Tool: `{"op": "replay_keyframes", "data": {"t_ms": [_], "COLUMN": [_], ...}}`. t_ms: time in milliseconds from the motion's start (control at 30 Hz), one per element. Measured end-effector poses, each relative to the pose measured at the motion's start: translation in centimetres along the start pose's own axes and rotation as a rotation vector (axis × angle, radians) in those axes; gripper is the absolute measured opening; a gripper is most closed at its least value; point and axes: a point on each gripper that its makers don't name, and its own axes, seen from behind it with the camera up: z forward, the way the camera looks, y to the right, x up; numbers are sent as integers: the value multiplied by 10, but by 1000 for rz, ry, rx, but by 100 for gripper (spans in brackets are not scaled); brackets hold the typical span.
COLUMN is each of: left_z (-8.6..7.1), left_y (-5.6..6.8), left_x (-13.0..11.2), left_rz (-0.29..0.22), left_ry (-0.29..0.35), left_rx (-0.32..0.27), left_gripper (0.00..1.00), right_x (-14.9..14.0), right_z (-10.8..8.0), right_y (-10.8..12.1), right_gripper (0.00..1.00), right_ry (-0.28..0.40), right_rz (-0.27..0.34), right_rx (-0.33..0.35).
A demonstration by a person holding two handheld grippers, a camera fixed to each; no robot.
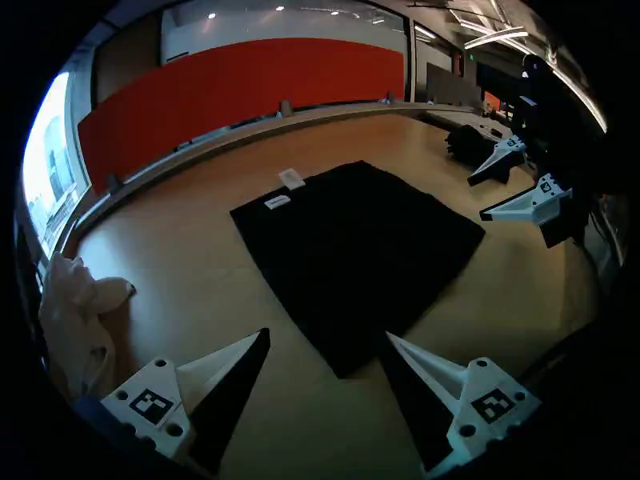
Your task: Fold towel
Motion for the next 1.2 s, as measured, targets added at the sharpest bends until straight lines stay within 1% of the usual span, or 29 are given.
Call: {"op": "replay_keyframes", "data": {"t_ms": [367, 600, 867, 1100, 1200], "left_z": [11, 15, 19, 20, 20], "left_y": [10, 15, 19, 19, 19], "left_x": [-19, -28, -35, -36, -37], "left_rz": [3, 23, 29, 10, 10], "left_ry": [-50, -76, -94, -96, -94], "left_rx": [-32, -54, -63, -72, -72], "left_gripper": [96, 96, 96, 96, 96], "right_x": [-26, -38, -39, -40, -41], "right_z": [9, 11, 13, 14, 14], "right_y": [-4, -8, -5, -8, -9], "right_gripper": [100, 100, 100, 98, 97], "right_ry": [-59, -91, -97, -107, -113], "right_rz": [-6, 5, -12, -16, -21], "right_rx": [24, 46, 46, 69, 75]}}
